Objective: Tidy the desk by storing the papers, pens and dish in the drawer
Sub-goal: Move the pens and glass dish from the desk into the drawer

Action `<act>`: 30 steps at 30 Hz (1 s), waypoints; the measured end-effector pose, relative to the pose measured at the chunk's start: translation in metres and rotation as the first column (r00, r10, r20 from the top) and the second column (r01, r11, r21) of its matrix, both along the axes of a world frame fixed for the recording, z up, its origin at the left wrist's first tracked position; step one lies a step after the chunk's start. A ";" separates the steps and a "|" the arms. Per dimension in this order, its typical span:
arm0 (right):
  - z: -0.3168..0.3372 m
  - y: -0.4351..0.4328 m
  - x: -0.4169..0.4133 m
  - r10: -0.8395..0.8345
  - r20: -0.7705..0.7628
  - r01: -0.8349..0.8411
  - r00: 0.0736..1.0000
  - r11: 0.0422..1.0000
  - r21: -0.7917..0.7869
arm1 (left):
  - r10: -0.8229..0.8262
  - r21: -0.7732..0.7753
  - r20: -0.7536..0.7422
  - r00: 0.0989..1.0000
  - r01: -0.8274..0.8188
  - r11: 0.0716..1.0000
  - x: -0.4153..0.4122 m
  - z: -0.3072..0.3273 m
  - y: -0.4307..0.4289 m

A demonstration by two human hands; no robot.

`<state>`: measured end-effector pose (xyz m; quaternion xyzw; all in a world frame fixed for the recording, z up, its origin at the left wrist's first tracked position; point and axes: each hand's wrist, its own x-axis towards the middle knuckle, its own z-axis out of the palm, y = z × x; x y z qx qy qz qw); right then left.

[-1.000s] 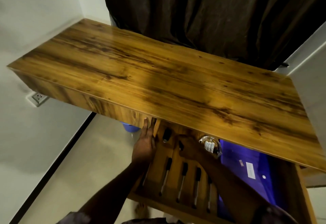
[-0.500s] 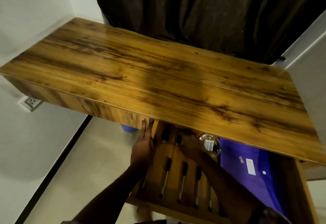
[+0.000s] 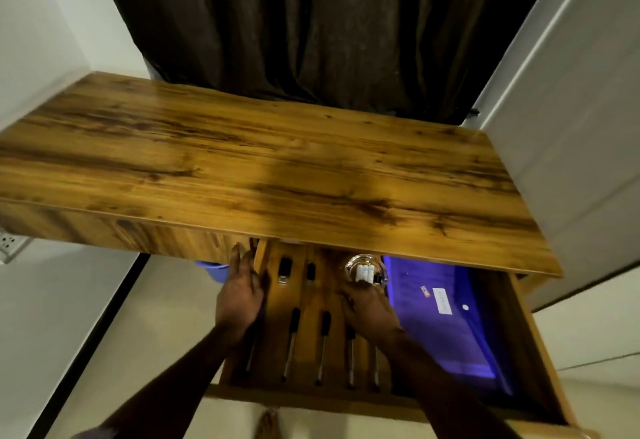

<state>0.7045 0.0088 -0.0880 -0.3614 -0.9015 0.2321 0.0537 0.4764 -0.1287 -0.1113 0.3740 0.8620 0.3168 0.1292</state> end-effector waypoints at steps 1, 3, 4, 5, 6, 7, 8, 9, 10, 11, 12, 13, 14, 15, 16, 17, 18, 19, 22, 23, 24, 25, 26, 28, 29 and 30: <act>-0.001 -0.003 0.009 -0.004 -0.012 0.004 1.000 1.000 -0.005 | 0.009 -0.014 -0.004 1.000 -0.009 1.000 0.000 0.001 0.000; -0.001 -0.011 0.029 -0.001 0.008 0.001 1.000 1.000 -0.008 | 0.018 -0.048 0.000 1.000 -0.018 0.999 0.003 0.003 -0.003; -0.002 -0.014 0.040 0.001 0.030 -0.001 1.000 1.000 -0.009 | 0.018 -0.066 0.003 1.000 -0.018 0.998 0.008 0.004 -0.006; -0.001 -0.018 0.051 0.005 0.042 -0.004 0.999 1.000 -0.010 | 0.019 -0.092 0.003 1.000 -0.019 0.996 0.013 0.006 -0.010; -0.001 -0.022 0.062 0.000 0.049 0.001 0.999 1.000 -0.014 | 0.018 -0.121 0.000 1.000 -0.018 0.992 0.019 0.008 -0.016; -0.001 -0.024 0.072 -0.010 0.049 0.011 0.999 1.000 -0.019 | 0.016 -0.148 -0.008 1.000 -0.017 0.989 0.026 0.009 -0.022; 0.000 -0.029 0.084 -0.022 0.043 0.023 0.999 0.999 -0.021 | 0.010 -0.172 -0.023 1.000 -0.014 0.985 0.034 0.010 -0.030; 0.001 -0.033 0.094 -0.040 0.038 0.041 0.998 0.999 -0.024 | 0.002 -0.194 -0.055 0.998 -0.013 0.981 0.043 0.011 -0.038; 0.002 -0.037 0.105 -0.058 0.033 0.059 0.998 0.998 -0.025 | -0.004 -0.218 -0.101 0.995 -0.018 0.976 0.051 0.011 -0.047; 0.003 -0.042 0.115 -0.073 0.031 0.074 0.997 0.997 -0.023 | -0.013 -0.248 -0.158 0.987 -0.027 0.968 0.058 0.010 -0.055; 0.004 -0.046 0.123 -0.089 0.027 0.090 0.996 0.996 -0.020 | -0.022 -0.273 -0.215 0.976 -0.039 0.961 0.065 0.008 -0.063; 0.007 -0.050 0.131 -0.112 0.017 0.112 0.994 0.994 -0.020 | -0.029 -0.284 -0.268 0.963 -0.050 0.957 0.074 0.007 -0.071; 0.008 -0.054 0.139 -0.129 0.002 0.129 0.992 0.992 -0.016 | -0.032 -0.272 -0.303 0.953 -0.054 0.961 0.083 0.005 -0.076; 0.008 -0.059 0.146 -0.130 -0.023 0.130 0.991 0.991 -0.017 | -0.029 -0.244 -0.319 0.947 -0.053 0.968 0.094 0.006 -0.081; 0.008 -0.064 0.153 -0.118 -0.036 0.117 0.992 0.993 -0.022 | -0.027 -0.214 -0.324 0.946 -0.045 0.976 0.104 0.007 -0.086; 0.007 -0.068 0.159 -0.102 -0.044 0.101 0.994 0.995 -0.024 | -0.037 -0.200 -0.334 0.942 -0.032 0.979 0.114 0.007 -0.089; 0.006 -0.074 0.165 -0.083 -0.052 0.082 0.995 0.997 -0.010 | -0.063 -0.204 -0.357 0.932 -0.012 0.979 0.125 0.006 -0.094; 0.005 -0.078 0.170 -0.060 -0.061 0.061 0.996 0.998 0.011 | -0.106 -0.217 -0.388 0.915 0.020 0.976 0.135 0.004 -0.099; 0.012 -0.085 0.180 0.062 -0.029 -0.058 0.998 0.992 0.110 | -0.264 -0.268 -0.452 0.852 0.153 0.951 0.160 0.000 -0.110; 0.012 -0.085 0.181 0.093 -0.025 -0.088 0.995 0.985 0.147 | -0.288 -0.274 -0.452 0.844 0.176 0.945 0.165 0.000 -0.111; 0.012 -0.085 0.182 0.101 -0.020 -0.096 0.995 0.981 0.171 | -0.296 -0.277 -0.445 0.845 0.184 0.943 0.168 0.000 -0.112; 0.009 -0.083 0.182 0.109 -0.015 -0.104 0.994 0.979 0.177 | -0.299 -0.280 -0.437 0.848 0.188 0.942 0.168 0.001 -0.112; 0.008 -0.081 0.181 0.111 -0.005 -0.108 0.994 0.979 0.174 | -0.304 -0.283 -0.434 0.848 0.192 0.940 0.168 0.002 -0.111; 0.002 -0.078 0.180 0.119 0.005 -0.117 0.993 0.975 0.188 | -0.322 -0.293 -0.428 0.844 0.207 0.933 0.166 0.005 -0.109; 0.000 -0.075 0.179 0.118 0.009 -0.118 0.993 0.971 0.206 | -0.326 -0.292 -0.421 0.846 0.214 0.932 0.164 0.005 -0.107; -0.001 -0.072 0.178 0.114 0.014 -0.114 0.993 0.967 0.227 | -0.327 -0.289 -0.414 0.850 0.218 0.932 0.162 0.006 -0.104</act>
